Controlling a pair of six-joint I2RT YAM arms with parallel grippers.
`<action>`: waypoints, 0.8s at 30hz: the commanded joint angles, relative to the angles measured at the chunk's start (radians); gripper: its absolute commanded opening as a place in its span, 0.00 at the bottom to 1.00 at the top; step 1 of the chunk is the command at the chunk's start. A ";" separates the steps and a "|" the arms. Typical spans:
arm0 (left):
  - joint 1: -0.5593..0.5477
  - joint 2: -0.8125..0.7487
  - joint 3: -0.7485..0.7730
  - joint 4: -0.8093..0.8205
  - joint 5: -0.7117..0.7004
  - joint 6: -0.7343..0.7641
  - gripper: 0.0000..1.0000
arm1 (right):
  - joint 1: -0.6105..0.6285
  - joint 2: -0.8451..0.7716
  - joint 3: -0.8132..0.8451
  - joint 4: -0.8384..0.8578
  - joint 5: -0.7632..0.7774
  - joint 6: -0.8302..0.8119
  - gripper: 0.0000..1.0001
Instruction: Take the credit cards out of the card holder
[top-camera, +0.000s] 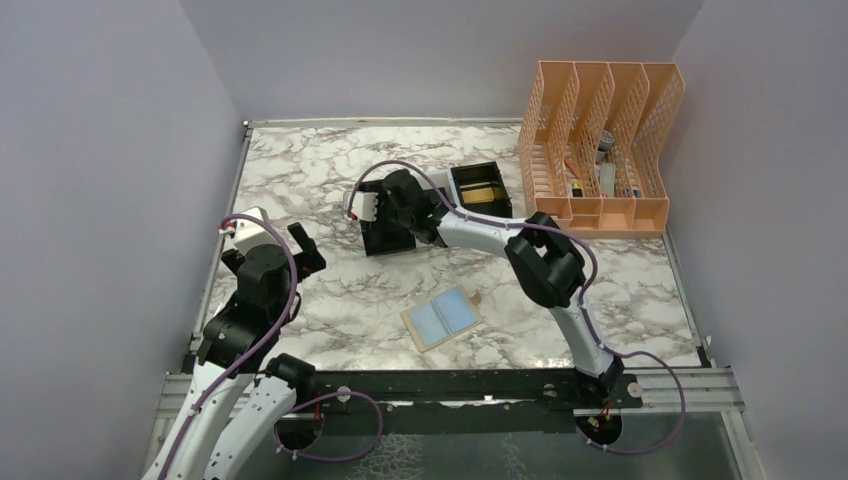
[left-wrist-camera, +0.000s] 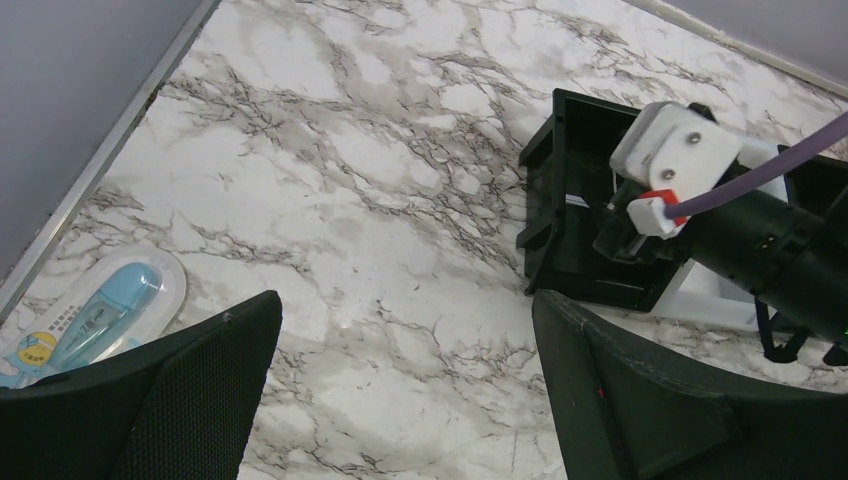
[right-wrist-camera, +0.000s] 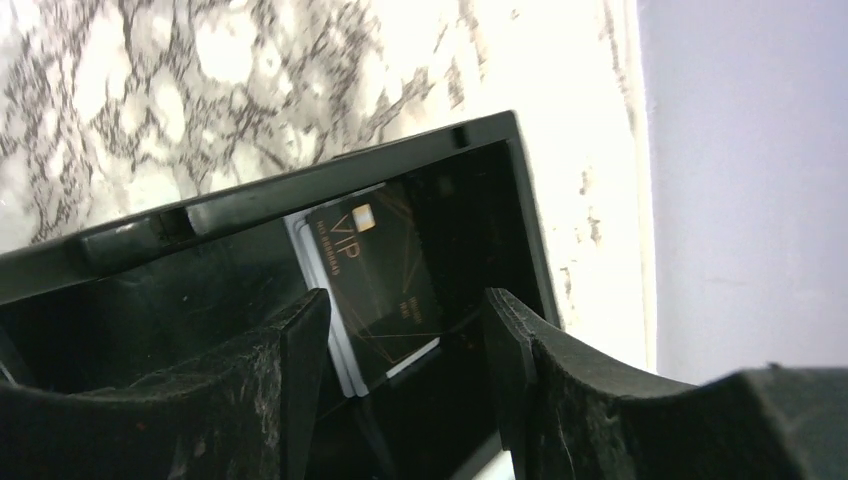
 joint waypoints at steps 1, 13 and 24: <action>0.005 0.002 -0.003 0.006 0.009 0.003 0.99 | -0.006 -0.087 -0.019 0.044 -0.055 0.067 0.58; 0.005 0.034 -0.007 0.008 0.023 0.002 0.99 | -0.008 -0.063 -0.050 0.103 -0.015 0.112 0.58; 0.004 0.205 -0.002 0.036 0.070 0.033 0.99 | -0.021 -0.074 -0.028 0.073 -0.075 0.302 0.56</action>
